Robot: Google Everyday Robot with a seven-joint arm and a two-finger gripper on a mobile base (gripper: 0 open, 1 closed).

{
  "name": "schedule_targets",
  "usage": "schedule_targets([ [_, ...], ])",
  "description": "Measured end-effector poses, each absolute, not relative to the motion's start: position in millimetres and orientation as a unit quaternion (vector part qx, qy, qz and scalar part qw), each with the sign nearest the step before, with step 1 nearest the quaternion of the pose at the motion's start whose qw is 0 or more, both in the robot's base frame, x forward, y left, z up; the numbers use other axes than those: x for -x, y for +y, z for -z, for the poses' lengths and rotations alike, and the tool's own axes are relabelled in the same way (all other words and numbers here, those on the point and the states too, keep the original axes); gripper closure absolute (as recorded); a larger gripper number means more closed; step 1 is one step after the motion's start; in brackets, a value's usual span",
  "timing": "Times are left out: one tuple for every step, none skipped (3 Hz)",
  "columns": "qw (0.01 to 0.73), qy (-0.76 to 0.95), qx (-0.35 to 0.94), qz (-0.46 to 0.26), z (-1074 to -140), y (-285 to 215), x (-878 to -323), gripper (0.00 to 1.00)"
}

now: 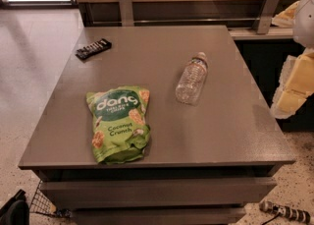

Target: Place water bottle upright

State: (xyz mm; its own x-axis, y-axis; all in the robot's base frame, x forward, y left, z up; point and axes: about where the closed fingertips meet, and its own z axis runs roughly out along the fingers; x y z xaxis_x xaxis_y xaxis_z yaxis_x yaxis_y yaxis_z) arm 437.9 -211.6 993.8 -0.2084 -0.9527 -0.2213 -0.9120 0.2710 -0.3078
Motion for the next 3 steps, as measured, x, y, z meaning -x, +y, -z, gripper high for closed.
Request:
schedule_targets([
  [0.185,0.775,0.601,0.055,-993.8,-211.6,-437.9,0.00],
  [0.199,0.799,0.566,0.032,-990.3,-212.1,-442.1,0.00],
  [0.231,0.842,0.487,-0.017,-982.6,-209.4,-452.4,0.00],
])
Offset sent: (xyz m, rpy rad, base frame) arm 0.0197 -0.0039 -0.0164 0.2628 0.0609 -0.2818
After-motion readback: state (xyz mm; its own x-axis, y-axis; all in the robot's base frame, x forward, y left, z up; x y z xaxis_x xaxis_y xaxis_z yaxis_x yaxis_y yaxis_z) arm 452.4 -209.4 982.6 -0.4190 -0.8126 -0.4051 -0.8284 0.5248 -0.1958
